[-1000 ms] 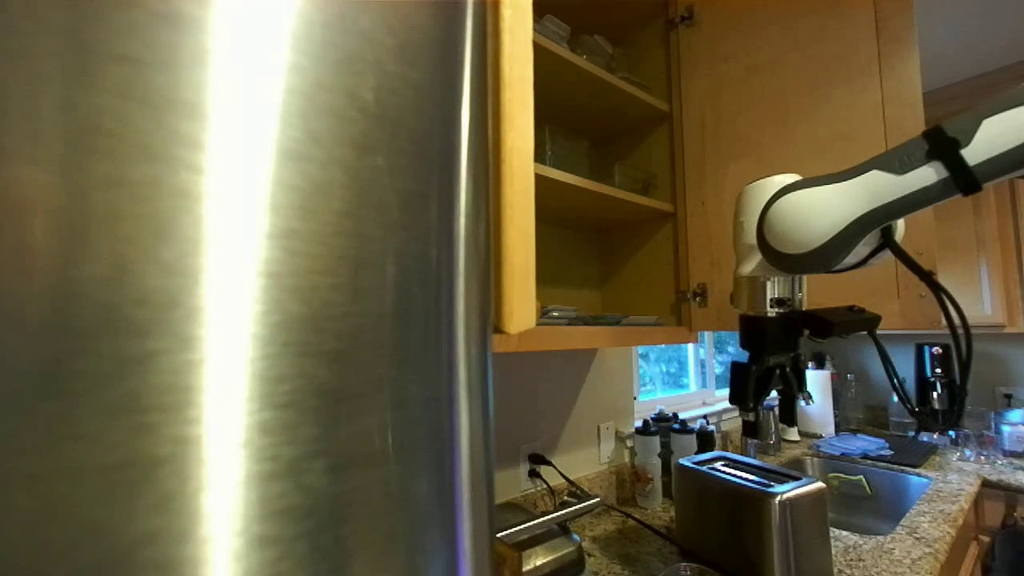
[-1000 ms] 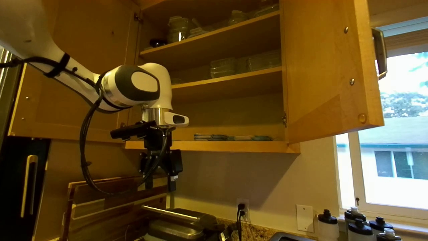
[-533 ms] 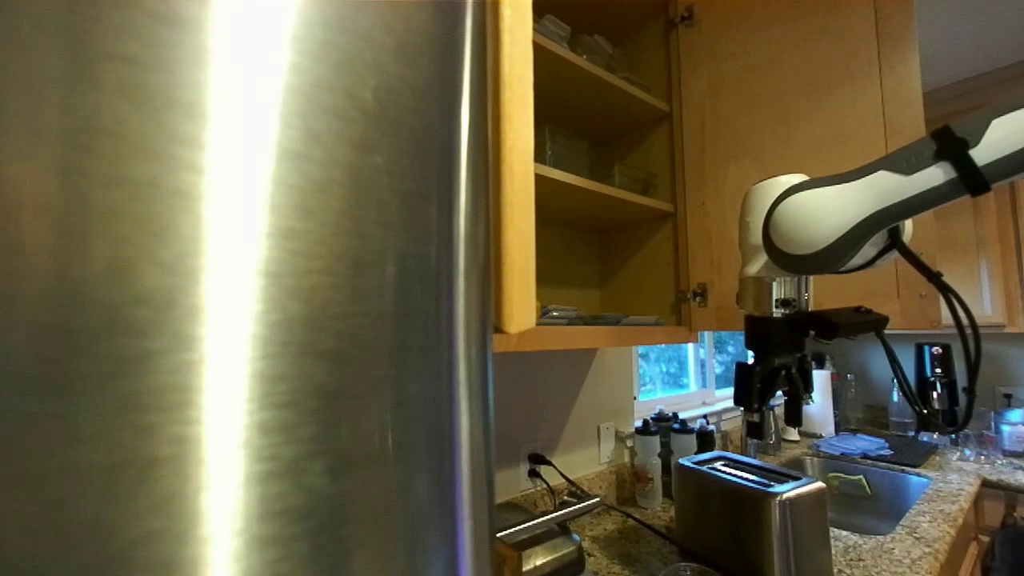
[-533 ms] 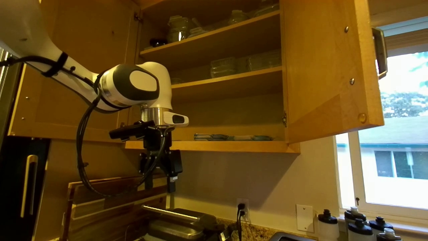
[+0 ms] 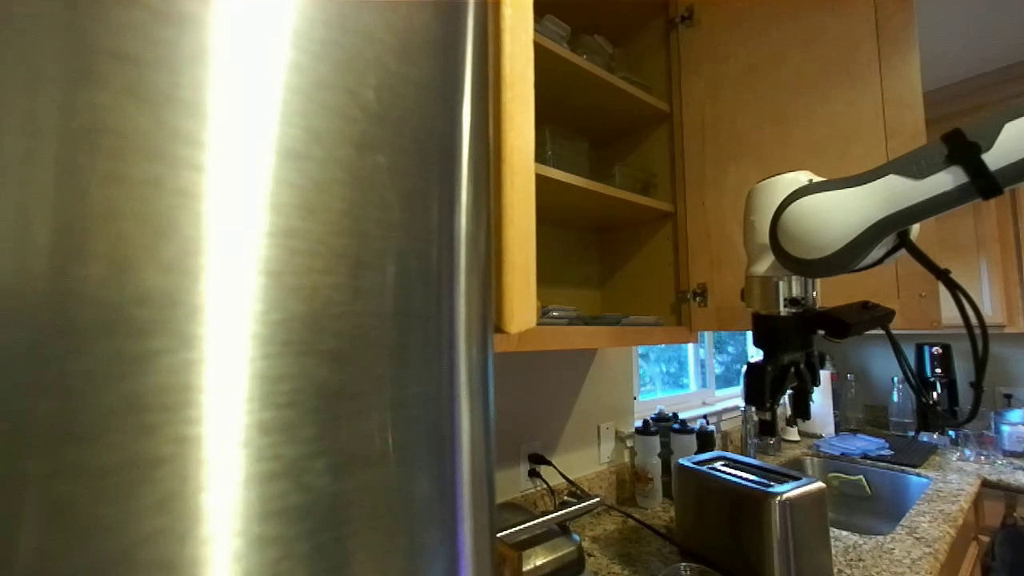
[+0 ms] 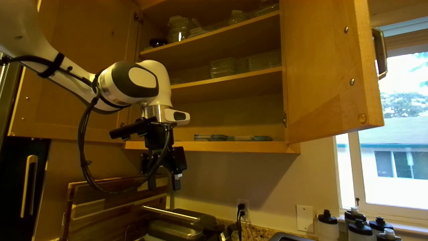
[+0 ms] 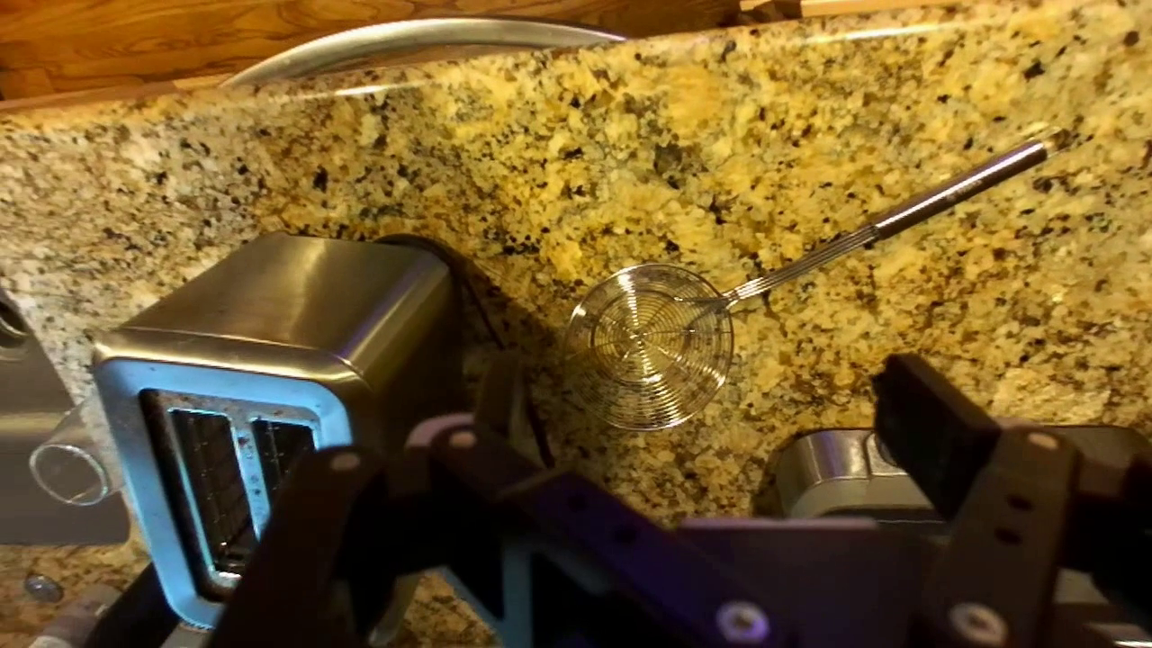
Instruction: Close both doors to the cupboard
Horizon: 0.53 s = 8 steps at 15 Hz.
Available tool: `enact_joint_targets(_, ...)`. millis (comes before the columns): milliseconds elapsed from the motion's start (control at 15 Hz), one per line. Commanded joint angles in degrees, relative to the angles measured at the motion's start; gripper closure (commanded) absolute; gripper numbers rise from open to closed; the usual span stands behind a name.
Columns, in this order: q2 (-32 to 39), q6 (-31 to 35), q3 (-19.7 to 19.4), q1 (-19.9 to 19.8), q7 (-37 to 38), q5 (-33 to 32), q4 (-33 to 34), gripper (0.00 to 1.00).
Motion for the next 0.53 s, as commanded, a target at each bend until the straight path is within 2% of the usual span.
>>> enact_joint_targets(0, -5.07, -1.41, -0.63, -2.03, 2.54, -1.85, -2.72, 0.00)
enact_joint_targets(267, -7.55, -1.18, -1.19, -4.61, 5.60, -2.30, -4.36, 0.00)
enact_joint_targets(467, -8.48, -0.73, -1.21, -8.33, 9.14, -5.57, -5.35, 0.00)
